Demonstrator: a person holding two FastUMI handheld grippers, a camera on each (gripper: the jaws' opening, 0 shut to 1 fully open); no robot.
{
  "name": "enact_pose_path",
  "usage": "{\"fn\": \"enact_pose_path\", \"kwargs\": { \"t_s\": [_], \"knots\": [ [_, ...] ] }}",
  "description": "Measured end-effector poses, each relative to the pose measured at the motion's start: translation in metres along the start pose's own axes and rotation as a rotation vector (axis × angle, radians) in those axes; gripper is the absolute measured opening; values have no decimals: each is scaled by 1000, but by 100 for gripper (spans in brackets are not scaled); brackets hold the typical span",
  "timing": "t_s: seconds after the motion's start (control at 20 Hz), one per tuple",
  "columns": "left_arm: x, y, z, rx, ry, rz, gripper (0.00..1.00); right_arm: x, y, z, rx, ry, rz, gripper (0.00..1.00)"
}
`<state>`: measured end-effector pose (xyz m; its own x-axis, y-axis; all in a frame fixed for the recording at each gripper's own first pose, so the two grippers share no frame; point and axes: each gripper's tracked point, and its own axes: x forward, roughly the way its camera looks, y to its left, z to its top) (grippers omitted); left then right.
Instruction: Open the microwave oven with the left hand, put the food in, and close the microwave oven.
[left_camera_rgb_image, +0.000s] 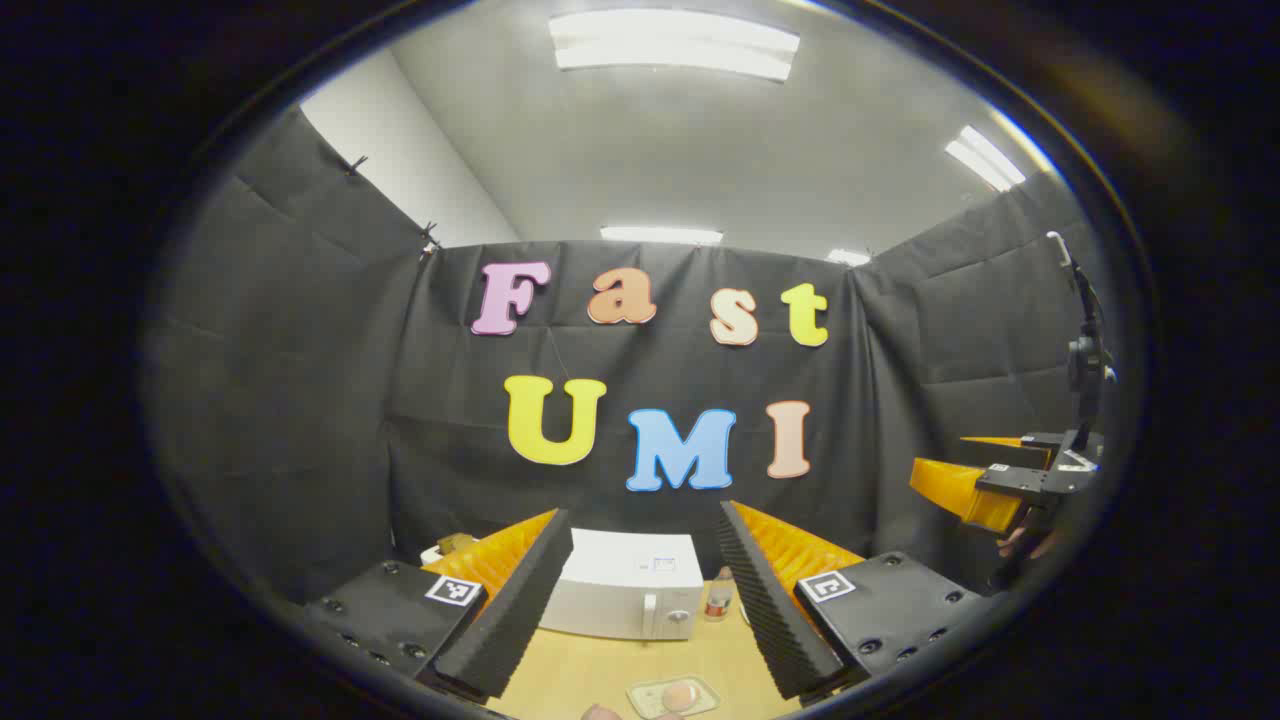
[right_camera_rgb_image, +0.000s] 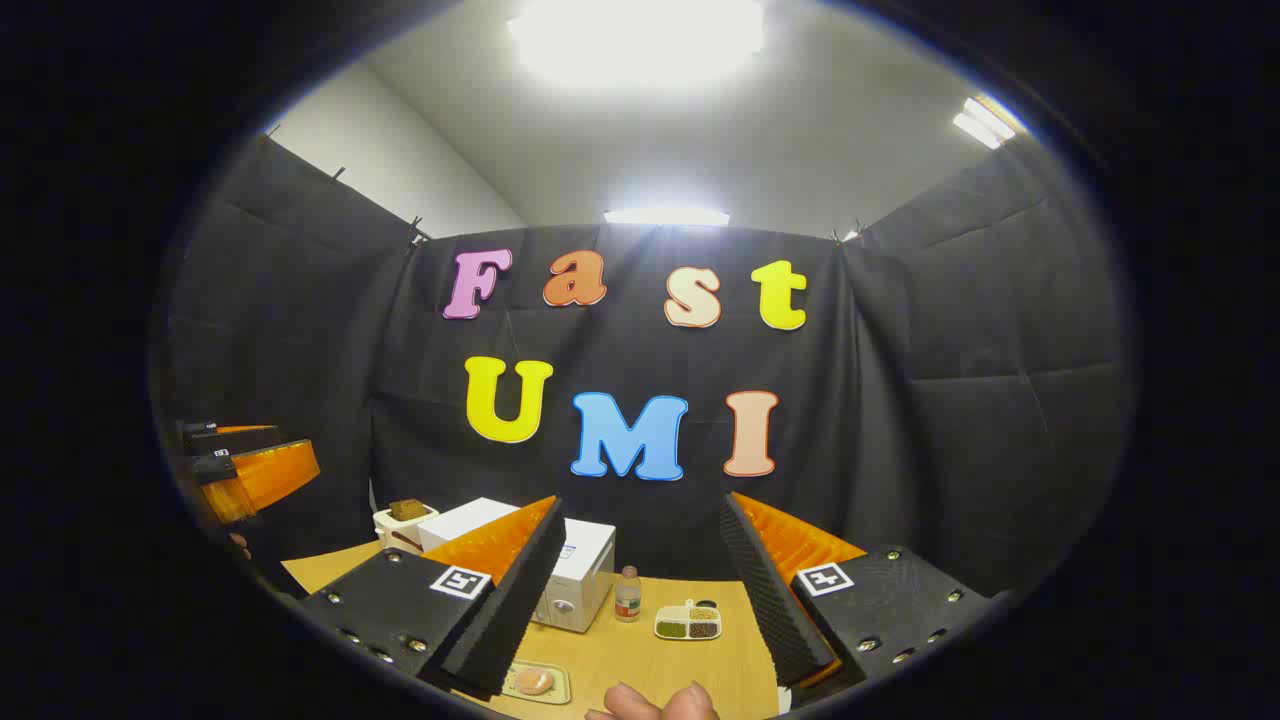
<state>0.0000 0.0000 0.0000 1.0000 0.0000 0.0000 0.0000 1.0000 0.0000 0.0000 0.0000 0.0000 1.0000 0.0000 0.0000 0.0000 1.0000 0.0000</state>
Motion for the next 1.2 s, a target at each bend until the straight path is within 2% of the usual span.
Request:
{"fn": "enact_pose_path", "kwargs": {
  "t_s": [0.4, 0.65, 0.8, 1.05, 1.2],
  "knots": [
    [-10, -25, -5, 32, 8, 48, 99, -1, -20, -10, 3, 12, 54, 95],
    [-14, -48, -23, 35, 35, 88, 99, 1, -32, -27, 41, 24, 105, 95],
    [-9, -56, -61, -6, 108, 85, 99, 3, -37, -44, 67, 64, 112, 95],
    [37, -32, -152, 28, 231, 51, 99, 27, -50, -56, 61, 101, 19, 95],
    [75, -18, -219, 24, 297, 10, 99, 48, -38, -54, 41, 125, -23, 96]
  ]
}}
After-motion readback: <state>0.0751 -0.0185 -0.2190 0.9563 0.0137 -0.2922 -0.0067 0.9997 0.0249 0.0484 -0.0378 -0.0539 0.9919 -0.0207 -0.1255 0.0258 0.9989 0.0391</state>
